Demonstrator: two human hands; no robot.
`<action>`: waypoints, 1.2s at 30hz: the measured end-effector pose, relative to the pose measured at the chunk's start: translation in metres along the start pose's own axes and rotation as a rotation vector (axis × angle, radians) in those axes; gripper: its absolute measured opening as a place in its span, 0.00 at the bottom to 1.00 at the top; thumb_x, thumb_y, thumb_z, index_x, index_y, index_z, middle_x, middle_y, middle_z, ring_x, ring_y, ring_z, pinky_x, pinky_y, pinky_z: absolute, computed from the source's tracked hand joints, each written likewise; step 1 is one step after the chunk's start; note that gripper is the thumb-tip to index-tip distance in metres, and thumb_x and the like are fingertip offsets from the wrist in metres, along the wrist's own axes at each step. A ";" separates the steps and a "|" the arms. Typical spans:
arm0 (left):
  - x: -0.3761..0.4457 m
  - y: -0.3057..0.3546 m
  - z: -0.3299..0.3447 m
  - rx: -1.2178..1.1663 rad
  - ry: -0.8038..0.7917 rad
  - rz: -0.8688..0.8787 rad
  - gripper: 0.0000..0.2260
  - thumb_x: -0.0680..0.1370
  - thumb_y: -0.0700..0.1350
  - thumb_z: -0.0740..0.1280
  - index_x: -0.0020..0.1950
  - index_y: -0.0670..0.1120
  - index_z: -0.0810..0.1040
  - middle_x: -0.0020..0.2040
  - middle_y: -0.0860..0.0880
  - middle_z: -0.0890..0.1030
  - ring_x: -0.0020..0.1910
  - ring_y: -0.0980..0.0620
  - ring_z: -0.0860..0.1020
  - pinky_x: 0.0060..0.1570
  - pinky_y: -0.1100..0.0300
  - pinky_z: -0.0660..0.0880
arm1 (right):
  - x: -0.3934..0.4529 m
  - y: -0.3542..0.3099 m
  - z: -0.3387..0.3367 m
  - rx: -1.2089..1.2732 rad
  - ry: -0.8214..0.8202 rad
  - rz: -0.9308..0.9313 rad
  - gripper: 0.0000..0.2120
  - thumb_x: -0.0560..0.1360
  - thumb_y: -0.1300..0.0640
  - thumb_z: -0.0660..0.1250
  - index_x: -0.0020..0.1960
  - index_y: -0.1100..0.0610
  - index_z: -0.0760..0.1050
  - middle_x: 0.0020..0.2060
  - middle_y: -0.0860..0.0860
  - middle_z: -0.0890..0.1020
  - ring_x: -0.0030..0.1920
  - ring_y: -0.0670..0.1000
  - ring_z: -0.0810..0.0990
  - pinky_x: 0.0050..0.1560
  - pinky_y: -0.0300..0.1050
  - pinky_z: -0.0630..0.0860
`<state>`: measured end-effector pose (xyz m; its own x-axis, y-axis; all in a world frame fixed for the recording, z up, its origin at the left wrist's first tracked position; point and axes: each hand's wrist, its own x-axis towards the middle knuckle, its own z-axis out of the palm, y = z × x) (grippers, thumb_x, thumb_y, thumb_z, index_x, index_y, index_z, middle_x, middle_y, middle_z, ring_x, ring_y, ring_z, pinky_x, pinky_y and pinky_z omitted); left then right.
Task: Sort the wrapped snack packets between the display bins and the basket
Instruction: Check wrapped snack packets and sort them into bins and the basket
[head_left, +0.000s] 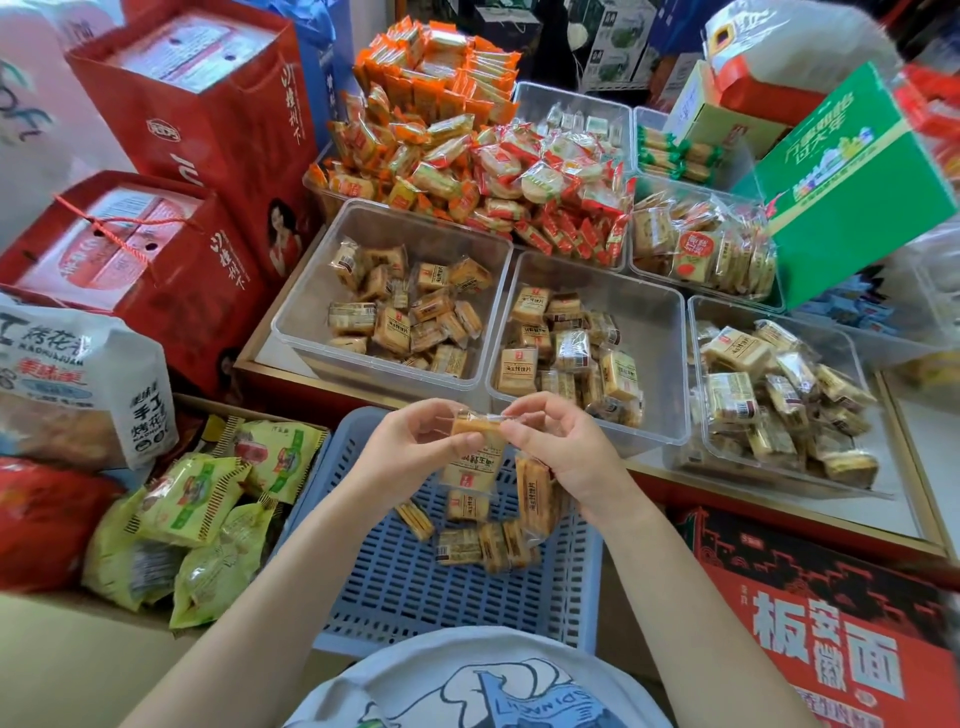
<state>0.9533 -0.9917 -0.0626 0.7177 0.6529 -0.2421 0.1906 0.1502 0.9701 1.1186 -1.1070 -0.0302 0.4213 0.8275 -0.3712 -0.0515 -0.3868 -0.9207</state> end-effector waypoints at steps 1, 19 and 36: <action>-0.001 0.000 0.000 0.007 -0.011 -0.008 0.15 0.70 0.48 0.77 0.55 0.45 0.83 0.47 0.49 0.87 0.46 0.55 0.84 0.46 0.62 0.79 | 0.000 0.000 0.000 -0.017 0.017 -0.003 0.02 0.78 0.56 0.73 0.49 0.54 0.82 0.42 0.51 0.82 0.46 0.50 0.80 0.51 0.47 0.78; -0.007 0.013 0.005 -0.203 0.011 -0.139 0.08 0.80 0.47 0.69 0.49 0.47 0.88 0.48 0.43 0.87 0.48 0.47 0.85 0.50 0.55 0.80 | -0.009 -0.012 0.014 -0.147 0.117 -0.069 0.07 0.77 0.56 0.74 0.40 0.54 0.81 0.36 0.50 0.83 0.40 0.49 0.81 0.46 0.49 0.82; -0.014 0.002 0.026 -0.132 -0.082 -0.254 0.30 0.68 0.60 0.75 0.65 0.51 0.70 0.58 0.44 0.83 0.52 0.48 0.85 0.52 0.49 0.83 | -0.009 -0.012 0.025 0.301 0.232 0.259 0.06 0.75 0.59 0.60 0.50 0.59 0.68 0.47 0.59 0.71 0.49 0.58 0.70 0.51 0.54 0.69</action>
<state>0.9613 -1.0197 -0.0580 0.7113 0.5206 -0.4723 0.2857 0.3997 0.8710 1.0928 -1.0996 -0.0187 0.5496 0.5927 -0.5887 -0.4283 -0.4052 -0.8077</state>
